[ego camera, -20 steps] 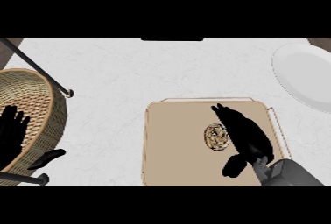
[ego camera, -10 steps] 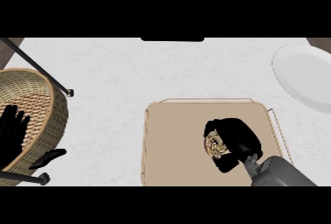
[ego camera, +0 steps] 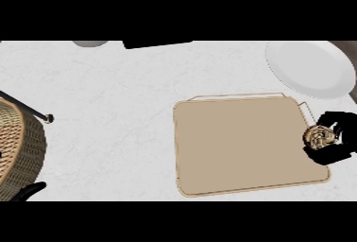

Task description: Pick the cupcake from the tray and place it in the plate

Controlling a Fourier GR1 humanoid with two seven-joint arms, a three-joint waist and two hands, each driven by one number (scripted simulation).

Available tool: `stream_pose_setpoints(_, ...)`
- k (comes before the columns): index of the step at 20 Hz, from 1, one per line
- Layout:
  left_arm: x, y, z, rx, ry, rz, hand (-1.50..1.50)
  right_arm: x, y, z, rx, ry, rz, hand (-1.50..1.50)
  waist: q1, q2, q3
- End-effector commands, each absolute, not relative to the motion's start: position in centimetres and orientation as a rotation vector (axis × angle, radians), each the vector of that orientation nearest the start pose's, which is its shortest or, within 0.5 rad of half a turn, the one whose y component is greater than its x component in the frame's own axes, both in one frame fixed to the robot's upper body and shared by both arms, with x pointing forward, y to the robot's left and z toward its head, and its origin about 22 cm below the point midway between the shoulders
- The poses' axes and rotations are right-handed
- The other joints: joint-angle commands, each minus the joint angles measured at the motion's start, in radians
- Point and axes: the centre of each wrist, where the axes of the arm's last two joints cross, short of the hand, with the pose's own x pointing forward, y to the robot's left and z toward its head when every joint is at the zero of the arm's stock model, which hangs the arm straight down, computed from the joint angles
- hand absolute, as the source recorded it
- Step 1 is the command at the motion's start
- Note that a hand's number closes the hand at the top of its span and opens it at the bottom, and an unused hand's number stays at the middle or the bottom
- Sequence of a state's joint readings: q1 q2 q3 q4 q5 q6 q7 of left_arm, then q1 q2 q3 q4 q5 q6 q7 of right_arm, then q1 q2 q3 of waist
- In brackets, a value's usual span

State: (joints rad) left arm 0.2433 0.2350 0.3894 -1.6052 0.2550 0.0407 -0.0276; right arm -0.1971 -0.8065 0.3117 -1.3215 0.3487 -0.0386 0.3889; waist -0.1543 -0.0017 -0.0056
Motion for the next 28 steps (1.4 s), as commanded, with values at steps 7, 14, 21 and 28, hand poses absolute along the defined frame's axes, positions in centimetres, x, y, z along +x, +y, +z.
stream_pose_setpoints(7,18.2,36.7,1.1,0.296,-1.506,0.062,0.0,24.3,-51.5,12.3,-1.201,-1.071,0.637,1.5,-0.005,0.012,0.016)
stream_pose_setpoints(14,19.5,34.9,0.7,0.254,-1.523,-0.008,0.0,21.6,-56.5,16.3,-1.291,-1.23,0.559,1.5,0.05,0.005,0.012)
stream_pose_setpoints(21,21.9,33.4,0.4,0.22,-1.52,-0.048,0.0,20.5,-58.8,18.9,-1.374,-1.39,0.46,1.5,0.083,0.009,0.009)
stream_pose_setpoints(28,23.2,32.0,0.1,0.187,-1.546,-0.093,0.0,21.1,-59.3,20.2,-1.339,-1.418,0.448,1.5,0.135,0.017,0.007)
